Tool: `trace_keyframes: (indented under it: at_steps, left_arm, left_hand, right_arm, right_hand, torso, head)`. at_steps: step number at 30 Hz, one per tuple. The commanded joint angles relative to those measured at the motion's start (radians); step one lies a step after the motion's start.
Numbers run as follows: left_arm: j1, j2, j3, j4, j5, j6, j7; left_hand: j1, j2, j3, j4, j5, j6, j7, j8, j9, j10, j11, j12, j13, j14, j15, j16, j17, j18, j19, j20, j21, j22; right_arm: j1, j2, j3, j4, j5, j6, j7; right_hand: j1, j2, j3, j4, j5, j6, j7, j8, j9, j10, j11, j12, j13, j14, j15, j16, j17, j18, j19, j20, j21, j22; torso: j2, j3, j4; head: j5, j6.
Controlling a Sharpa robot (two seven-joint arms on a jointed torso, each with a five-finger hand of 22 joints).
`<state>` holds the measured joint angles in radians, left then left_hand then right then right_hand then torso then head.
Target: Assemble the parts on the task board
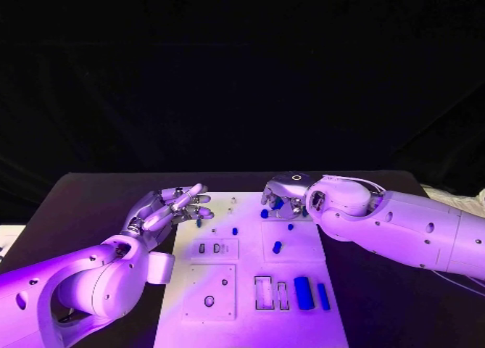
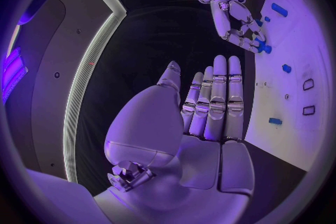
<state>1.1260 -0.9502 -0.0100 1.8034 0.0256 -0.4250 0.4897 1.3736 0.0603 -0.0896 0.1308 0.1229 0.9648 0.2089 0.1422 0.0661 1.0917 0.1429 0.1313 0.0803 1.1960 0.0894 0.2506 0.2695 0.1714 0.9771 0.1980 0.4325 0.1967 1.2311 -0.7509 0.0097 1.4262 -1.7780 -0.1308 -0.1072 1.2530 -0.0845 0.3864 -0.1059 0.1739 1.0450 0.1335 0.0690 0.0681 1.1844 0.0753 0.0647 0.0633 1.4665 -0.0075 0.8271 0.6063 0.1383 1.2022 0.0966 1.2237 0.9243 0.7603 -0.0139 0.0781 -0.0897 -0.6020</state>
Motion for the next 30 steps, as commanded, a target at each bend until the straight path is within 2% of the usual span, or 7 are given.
trace_keyframes:
  at_steps: [1,8,18,30]
  left_arm:
    - [0.002,0.000,0.001,0.002,0.006,0.009,0.012]
    - [0.002,0.000,0.001,0.001,0.006,0.010,0.009]
    - [0.002,-0.004,0.001,0.003,0.006,0.012,0.004]
    - [0.002,-0.004,0.001,0.000,0.006,0.014,-0.005]
  left_hand:
    - [0.005,0.001,0.001,-0.004,-0.002,0.005,0.003,-0.004,-0.001,0.004,0.006,-0.003,-0.001,-0.001,0.000,-0.004,0.001,0.010,-0.004,-0.001,-0.004,-0.001]
    - [0.005,0.002,0.000,-0.003,-0.002,0.004,0.003,-0.005,-0.001,0.004,0.006,-0.004,-0.001,0.000,0.000,-0.004,0.002,0.010,-0.003,-0.001,-0.004,-0.001]
    - [0.005,0.003,0.000,-0.003,-0.001,0.004,0.004,-0.005,-0.001,0.004,0.006,-0.005,-0.001,0.000,0.000,-0.004,0.003,0.010,-0.003,-0.001,-0.004,-0.001]
    - [0.005,0.004,0.000,-0.005,-0.001,0.002,0.005,-0.009,-0.001,0.003,0.007,-0.010,-0.002,0.002,0.000,-0.006,0.007,0.010,-0.002,0.000,-0.003,-0.001]
  right_arm:
    - [0.000,0.002,0.000,0.000,-0.041,0.064,-0.017]
    - [0.000,0.014,0.000,-0.014,-0.045,0.065,-0.017]
    - [-0.001,0.027,0.000,-0.025,-0.044,0.064,-0.008]
    - [-0.001,0.034,0.000,-0.028,-0.038,0.054,0.002]
  right_hand:
    - [-0.001,-0.011,0.001,0.009,-0.006,0.000,-0.009,-0.004,0.001,-0.010,0.002,-0.004,0.000,0.022,0.002,0.009,0.008,-0.020,0.008,0.000,0.008,0.006]
    - [0.003,-0.011,0.005,0.016,-0.007,0.000,-0.008,-0.004,0.001,-0.015,0.003,-0.004,0.000,0.021,0.003,0.037,0.033,-0.023,0.014,0.001,0.023,0.027]
    - [0.009,-0.006,0.017,0.032,-0.013,0.001,-0.007,-0.004,0.001,-0.016,0.004,-0.002,0.000,0.023,0.003,0.111,0.102,-0.031,0.035,0.004,0.060,0.080]
    - [0.010,0.007,0.033,0.064,-0.014,0.028,-0.008,0.003,0.006,0.012,-0.003,0.001,0.002,0.026,-0.002,0.200,0.187,-0.043,0.070,0.003,0.109,0.157]
  torso:
    - [0.004,-0.0003,0.0014]
    - [0.007,0.0008,0.0042]
    - [0.010,-0.0001,0.0059]
    - [0.012,-0.0006,0.0085]
  head:
    - [-0.001,0.001]
    - [-0.001,0.003]
    - [-0.001,0.001]
    - [-0.001,-0.002]
